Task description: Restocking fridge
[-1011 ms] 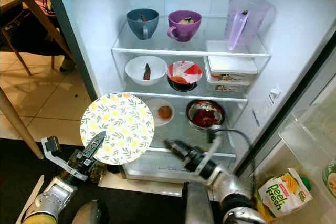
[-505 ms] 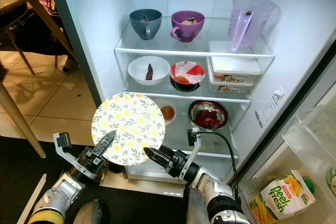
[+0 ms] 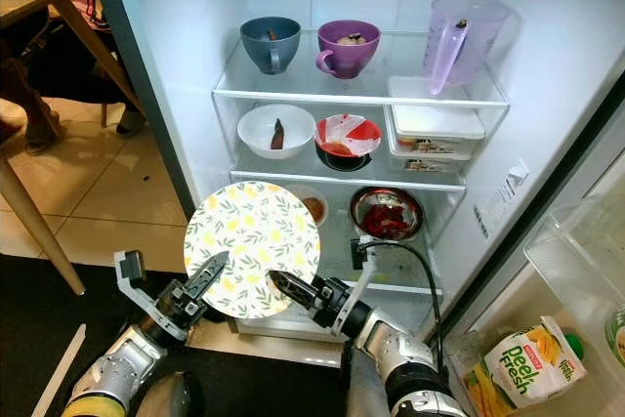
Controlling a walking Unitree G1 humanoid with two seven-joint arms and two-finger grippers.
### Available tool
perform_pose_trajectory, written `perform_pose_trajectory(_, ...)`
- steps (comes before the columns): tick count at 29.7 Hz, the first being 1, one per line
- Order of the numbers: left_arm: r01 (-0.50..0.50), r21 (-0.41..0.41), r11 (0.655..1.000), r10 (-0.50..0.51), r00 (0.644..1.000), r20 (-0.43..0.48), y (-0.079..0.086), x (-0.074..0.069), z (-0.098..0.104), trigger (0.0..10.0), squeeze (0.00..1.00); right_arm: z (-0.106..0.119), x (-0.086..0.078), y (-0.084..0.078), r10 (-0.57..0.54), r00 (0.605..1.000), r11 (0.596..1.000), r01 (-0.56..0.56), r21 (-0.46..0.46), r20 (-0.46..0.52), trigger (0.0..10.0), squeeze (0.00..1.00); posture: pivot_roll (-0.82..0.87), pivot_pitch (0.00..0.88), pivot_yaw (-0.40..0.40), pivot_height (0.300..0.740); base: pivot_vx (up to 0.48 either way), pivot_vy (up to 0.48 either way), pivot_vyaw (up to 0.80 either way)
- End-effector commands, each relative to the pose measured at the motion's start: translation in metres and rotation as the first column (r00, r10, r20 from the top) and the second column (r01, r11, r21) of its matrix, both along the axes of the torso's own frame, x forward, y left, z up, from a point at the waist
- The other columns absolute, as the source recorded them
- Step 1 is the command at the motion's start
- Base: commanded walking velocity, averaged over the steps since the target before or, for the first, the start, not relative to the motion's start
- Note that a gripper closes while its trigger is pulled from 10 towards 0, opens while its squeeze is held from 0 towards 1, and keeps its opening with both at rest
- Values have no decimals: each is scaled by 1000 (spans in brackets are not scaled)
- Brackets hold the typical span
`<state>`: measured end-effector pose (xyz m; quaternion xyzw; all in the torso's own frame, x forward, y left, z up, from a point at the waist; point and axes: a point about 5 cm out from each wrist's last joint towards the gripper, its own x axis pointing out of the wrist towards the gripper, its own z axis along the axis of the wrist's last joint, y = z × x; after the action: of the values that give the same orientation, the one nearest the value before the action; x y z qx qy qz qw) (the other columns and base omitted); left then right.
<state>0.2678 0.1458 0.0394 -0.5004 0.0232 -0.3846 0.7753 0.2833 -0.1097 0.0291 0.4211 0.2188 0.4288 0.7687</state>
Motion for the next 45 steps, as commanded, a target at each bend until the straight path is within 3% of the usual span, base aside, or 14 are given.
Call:
perform_pose_trajectory(1,5,-5,1000,-5,1000,9,-2,-3,-2,10000,0,3,3,1,0,1000,1000,0,-7,7,8706,0,-29,43,27,451,0,0,0)
perform_pose_trajectory(2,5,-5,1000,-5,1000,11,-1,-3,-2,10000,0,3,3,1,0,1000,1000,0,-5,6,4824,0,-28,46,27,451,0,0,0)
perform_pose_trajectory(3,4,-6,1000,-4,1000,12,-1,-3,-1,10000,0,3,3,1,1,1000,1000,-1,-3,5,0,0,-28,46,27,451,0,0,0)
perform_pose_trajectory(22,-48,-46,998,48,999,-5,9,-3,-3,10000,0,4,4,0,-52,999,998,52,32,-7,0,0,-16,37,32,451,0,0,0)
perform_pose_trajectory(26,-82,37,996,84,995,-50,9,-3,-11,10000,0,1,3,-3,-70,997,997,70,24,-21,0,0,-15,41,27,451,0,0,0)
perform_pose_trajectory(31,-83,26,996,84,994,-71,7,-4,-14,10000,0,2,5,-4,-90,996,996,90,22,-25,0,0,-23,49,22,451,0,0,0)
perform_pose_trajectory(32,-97,41,994,101,989,-107,5,-3,-17,10000,1000,2,7,-5,-104,994,994,104,19,-25,0,0,-26,55,23,451,0,0,0)
perform_pose_trajectory(36,-121,53,991,128,981,-145,3,-1,-21,10000,1000,4,10,-8,-133,991,991,134,13,-24,0,0,-30,54,21,451,0,0,0)
perform_pose_trajectory(45,-106,21,994,108,987,-123,5,-2,-19,10000,1000,9,20,-19,-234,972,972,234,9,-21,0,0,-32,52,24,451,0,0,0)
